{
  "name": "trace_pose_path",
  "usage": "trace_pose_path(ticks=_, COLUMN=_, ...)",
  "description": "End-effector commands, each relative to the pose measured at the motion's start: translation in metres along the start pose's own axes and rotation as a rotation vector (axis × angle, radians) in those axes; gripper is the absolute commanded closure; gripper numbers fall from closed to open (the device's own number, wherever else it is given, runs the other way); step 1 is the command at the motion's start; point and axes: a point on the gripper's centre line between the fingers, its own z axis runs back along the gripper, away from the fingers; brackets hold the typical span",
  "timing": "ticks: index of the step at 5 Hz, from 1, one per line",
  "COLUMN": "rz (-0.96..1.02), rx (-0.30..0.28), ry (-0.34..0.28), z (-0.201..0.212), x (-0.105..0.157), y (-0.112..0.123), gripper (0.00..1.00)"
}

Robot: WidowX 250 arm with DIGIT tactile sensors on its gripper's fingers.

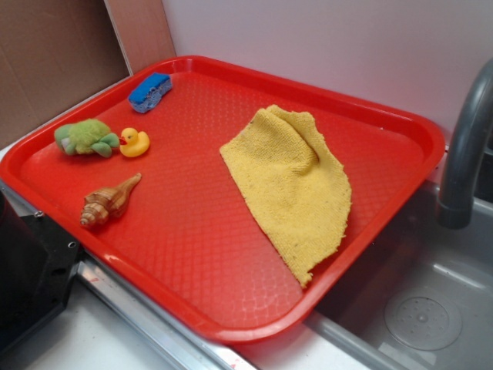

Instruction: Grab the green animal.

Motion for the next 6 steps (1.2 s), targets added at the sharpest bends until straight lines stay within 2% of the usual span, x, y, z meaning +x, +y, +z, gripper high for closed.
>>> trace_pose_path(ticks=1, rz=0.0, rx=0.0, ry=0.0, z=0.0, x=0.0, y=0.0, gripper=0.0)
trace_pose_path(ticks=2, rz=0.046, rx=-0.02, ry=-0.008, z=-0.001, x=0.001, y=0.003, gripper=0.0)
trace_pose_path(ticks=3, rz=0.184, rx=-0.021, ry=-0.029, z=-0.002, x=-0.005, y=0.01, gripper=0.0)
trace_pose_path(ticks=4, rz=0.362, rx=0.012, ry=-0.065, z=-0.008, x=-0.005, y=0.024, gripper=0.0)
trace_pose_path(ticks=5, rz=0.614, rx=-0.002, ry=-0.09, z=-0.028, x=-0.008, y=0.047, gripper=0.0)
trace_pose_path(ticks=6, rz=0.857, rx=0.041, ry=-0.147, z=-0.05, x=-0.001, y=0.07, gripper=0.0)
